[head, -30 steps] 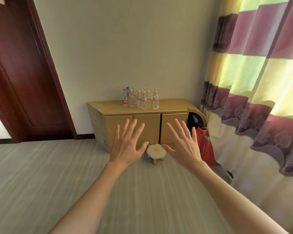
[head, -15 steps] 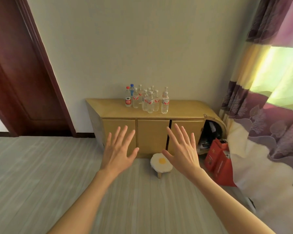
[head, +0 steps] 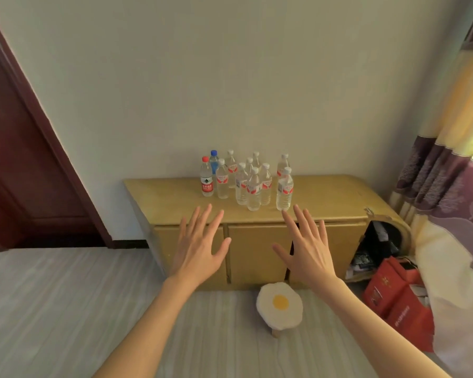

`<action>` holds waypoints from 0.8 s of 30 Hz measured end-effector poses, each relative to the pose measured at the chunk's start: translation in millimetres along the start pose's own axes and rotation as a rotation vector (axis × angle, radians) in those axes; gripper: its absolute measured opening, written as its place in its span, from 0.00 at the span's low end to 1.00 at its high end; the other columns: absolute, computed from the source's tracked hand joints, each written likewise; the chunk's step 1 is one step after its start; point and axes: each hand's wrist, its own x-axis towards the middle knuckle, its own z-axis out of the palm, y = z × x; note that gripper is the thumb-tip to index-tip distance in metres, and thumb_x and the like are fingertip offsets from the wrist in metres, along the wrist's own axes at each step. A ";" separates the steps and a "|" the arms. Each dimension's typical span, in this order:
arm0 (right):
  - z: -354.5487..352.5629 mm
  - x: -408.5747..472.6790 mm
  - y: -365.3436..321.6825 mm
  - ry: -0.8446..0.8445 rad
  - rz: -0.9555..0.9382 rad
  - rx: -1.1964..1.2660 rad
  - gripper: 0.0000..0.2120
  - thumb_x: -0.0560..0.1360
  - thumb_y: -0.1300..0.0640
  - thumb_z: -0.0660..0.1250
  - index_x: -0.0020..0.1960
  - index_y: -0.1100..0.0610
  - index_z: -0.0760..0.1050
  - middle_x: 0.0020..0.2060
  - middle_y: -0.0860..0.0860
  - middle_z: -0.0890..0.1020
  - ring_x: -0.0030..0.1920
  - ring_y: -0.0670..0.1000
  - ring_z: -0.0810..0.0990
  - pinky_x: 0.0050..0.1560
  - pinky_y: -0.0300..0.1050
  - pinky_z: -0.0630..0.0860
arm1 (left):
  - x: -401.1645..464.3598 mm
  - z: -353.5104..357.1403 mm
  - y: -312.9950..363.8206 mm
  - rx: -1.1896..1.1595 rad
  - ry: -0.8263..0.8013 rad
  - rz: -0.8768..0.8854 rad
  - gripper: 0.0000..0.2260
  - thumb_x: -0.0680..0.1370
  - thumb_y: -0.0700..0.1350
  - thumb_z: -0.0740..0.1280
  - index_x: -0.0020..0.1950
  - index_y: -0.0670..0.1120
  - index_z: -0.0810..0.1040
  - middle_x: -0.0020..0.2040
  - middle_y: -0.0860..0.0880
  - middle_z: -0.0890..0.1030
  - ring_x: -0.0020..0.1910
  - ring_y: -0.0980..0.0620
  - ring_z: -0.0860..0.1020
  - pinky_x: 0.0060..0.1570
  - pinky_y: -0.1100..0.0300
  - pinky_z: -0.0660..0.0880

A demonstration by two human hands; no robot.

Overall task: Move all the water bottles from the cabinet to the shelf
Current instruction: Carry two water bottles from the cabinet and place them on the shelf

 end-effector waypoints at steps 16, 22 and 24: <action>148.7 228.1 76.3 -0.136 0.060 0.043 0.34 0.73 0.39 0.60 0.73 0.49 0.51 0.73 0.53 0.59 0.74 0.56 0.54 0.71 0.55 0.45 | 223.7 146.8 -99.3 -0.098 -0.119 -0.023 0.28 0.74 0.60 0.48 0.73 0.52 0.54 0.74 0.48 0.55 0.73 0.50 0.49 0.71 0.47 0.51; 192.7 320.7 99.8 -0.182 0.076 0.088 0.32 0.74 0.42 0.61 0.73 0.52 0.54 0.71 0.53 0.64 0.72 0.55 0.59 0.70 0.56 0.57 | 327.4 181.1 -117.8 -0.131 -0.170 0.024 0.26 0.77 0.52 0.58 0.73 0.51 0.55 0.74 0.47 0.57 0.73 0.48 0.52 0.71 0.47 0.57; 203.6 345.8 106.0 -0.193 0.086 0.104 0.32 0.74 0.43 0.62 0.73 0.53 0.55 0.71 0.53 0.65 0.71 0.55 0.61 0.69 0.54 0.60 | 354.8 195.5 -121.5 -0.146 -0.155 0.049 0.25 0.76 0.48 0.62 0.72 0.49 0.59 0.73 0.45 0.61 0.72 0.46 0.56 0.70 0.49 0.55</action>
